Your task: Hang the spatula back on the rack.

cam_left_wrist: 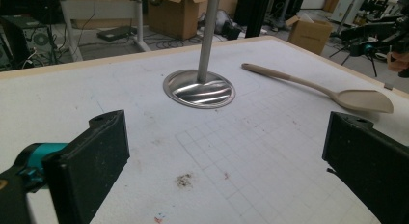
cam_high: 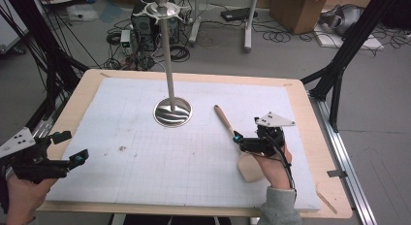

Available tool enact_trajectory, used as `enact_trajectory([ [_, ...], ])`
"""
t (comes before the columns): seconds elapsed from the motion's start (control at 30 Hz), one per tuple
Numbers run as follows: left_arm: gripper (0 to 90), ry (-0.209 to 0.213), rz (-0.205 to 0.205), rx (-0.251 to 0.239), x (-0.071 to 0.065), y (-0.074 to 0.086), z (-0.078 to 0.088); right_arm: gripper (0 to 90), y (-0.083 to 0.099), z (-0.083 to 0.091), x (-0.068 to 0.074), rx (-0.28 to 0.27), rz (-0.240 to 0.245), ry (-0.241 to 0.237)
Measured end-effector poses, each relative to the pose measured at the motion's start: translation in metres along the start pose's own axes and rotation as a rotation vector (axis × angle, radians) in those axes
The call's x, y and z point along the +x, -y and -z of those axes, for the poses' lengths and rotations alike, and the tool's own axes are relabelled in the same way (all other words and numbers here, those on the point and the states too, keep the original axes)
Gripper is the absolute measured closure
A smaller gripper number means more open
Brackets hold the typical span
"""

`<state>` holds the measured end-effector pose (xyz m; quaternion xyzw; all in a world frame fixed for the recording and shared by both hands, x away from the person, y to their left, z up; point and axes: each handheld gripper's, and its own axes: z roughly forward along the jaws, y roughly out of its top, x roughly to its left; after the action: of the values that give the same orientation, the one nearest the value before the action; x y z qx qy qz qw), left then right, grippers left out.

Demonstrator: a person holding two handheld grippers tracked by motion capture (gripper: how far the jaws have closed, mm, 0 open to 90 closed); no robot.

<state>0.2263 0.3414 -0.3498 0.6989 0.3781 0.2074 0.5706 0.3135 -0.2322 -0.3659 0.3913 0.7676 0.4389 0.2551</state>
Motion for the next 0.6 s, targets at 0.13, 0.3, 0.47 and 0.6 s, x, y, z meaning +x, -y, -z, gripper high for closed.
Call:
enact_trajectory([
  [0.13,3.0,-0.008,0.005,0.002,0.001,0.002,0.001,11.8,0.001,-0.009,-0.002,0.032,-0.004,-0.009],
  [0.3,3.0,-0.013,0.008,0.004,0.002,0.003,0.003,12.1,0.003,-0.016,-0.001,0.064,-0.006,-0.01],
  [0.47,3.0,-0.019,0.015,0.004,0.004,0.005,0.006,17.2,0.003,-0.022,-0.001,0.072,0.007,-0.026],
  [0.6,3.1,-0.023,0.016,0.003,0.004,0.006,0.007,17.9,0.005,-0.025,-0.003,0.089,0.004,-0.032],
])
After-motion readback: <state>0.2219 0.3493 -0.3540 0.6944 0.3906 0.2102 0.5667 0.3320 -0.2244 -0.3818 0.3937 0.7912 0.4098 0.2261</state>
